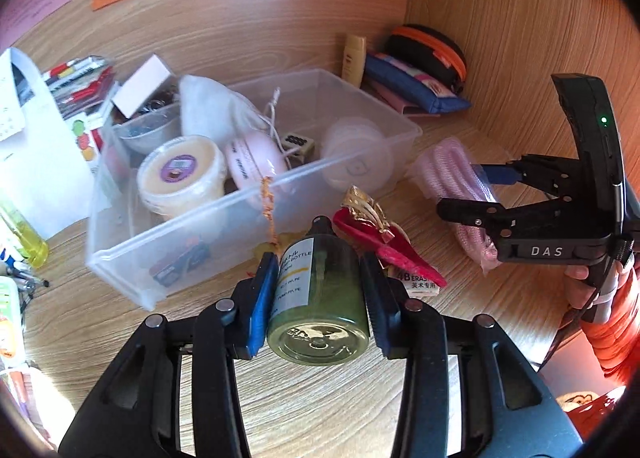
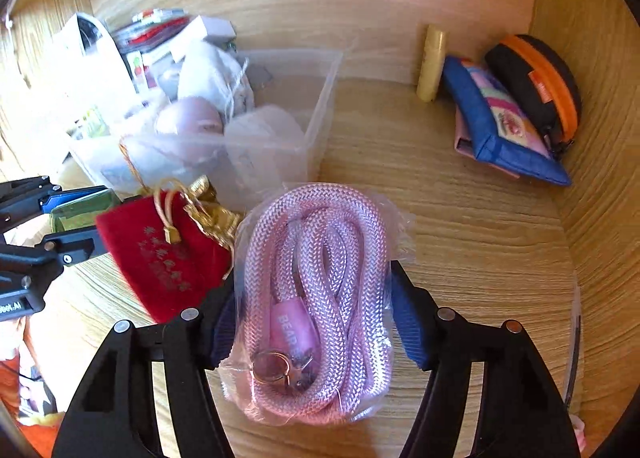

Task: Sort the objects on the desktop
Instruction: 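Carry the rope bag and green bottle over the clear box and release both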

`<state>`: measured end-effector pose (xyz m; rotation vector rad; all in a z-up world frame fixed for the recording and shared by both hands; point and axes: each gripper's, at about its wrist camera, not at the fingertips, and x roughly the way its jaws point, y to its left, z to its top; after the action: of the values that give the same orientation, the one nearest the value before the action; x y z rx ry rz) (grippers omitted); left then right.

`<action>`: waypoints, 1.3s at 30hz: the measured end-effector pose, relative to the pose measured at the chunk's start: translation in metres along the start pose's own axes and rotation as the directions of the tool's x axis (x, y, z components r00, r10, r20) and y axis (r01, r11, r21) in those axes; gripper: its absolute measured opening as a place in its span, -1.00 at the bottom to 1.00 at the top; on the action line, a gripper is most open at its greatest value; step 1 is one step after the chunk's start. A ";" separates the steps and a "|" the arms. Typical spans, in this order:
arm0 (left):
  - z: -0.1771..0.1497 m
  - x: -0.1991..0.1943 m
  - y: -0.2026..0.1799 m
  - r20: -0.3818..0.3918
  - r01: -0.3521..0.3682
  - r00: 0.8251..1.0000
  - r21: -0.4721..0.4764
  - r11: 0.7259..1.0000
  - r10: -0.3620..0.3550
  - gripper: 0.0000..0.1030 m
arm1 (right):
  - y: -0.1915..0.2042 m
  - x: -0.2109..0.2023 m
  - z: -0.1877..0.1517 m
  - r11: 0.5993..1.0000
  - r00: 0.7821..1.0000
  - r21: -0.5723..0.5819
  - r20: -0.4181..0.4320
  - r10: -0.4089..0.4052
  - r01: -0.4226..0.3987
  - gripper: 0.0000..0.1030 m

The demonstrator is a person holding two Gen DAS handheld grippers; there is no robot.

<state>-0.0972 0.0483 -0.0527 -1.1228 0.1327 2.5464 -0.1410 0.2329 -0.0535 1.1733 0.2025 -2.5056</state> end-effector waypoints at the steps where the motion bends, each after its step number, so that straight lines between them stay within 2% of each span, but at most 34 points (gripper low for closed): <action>1: 0.001 -0.005 0.001 0.011 -0.003 1.000 -0.005 1.000 0.003 -0.19 | -0.002 -0.002 0.001 1.000 1.000 0.012 0.014 -0.009 0.009 0.19; 8: 0.010 -0.034 0.011 0.092 -0.016 0.996 -0.033 0.999 0.019 -0.19 | 0.004 -0.031 0.015 1.000 0.996 0.022 0.092 -0.005 0.003 0.12; 13: 0.021 -0.048 0.022 0.139 -0.020 0.990 -0.057 0.998 0.028 -0.19 | 0.008 -0.037 0.029 1.000 0.992 0.024 0.126 0.011 -0.014 0.11; 20: 0.037 -0.060 0.051 0.190 -0.056 0.979 -0.105 0.993 0.076 -0.19 | 0.013 -0.042 0.054 0.999 0.984 0.033 0.177 0.019 -0.025 0.11; 31: 0.059 -0.046 0.107 0.169 -0.087 0.978 -0.195 0.977 0.121 -0.19 | 0.028 -0.029 0.093 1.000 0.978 0.010 0.207 0.017 -0.020 0.10; 39: 0.071 -0.022 0.122 0.127 -0.130 0.979 -0.210 0.969 0.159 -0.19 | 0.047 -0.002 0.118 0.998 0.981 -0.039 0.190 0.048 -0.042 0.10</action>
<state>-0.1763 -0.0558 0.0052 -1.0284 -0.0841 2.8133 -0.2054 0.1570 0.0251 0.9070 0.1664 -2.5441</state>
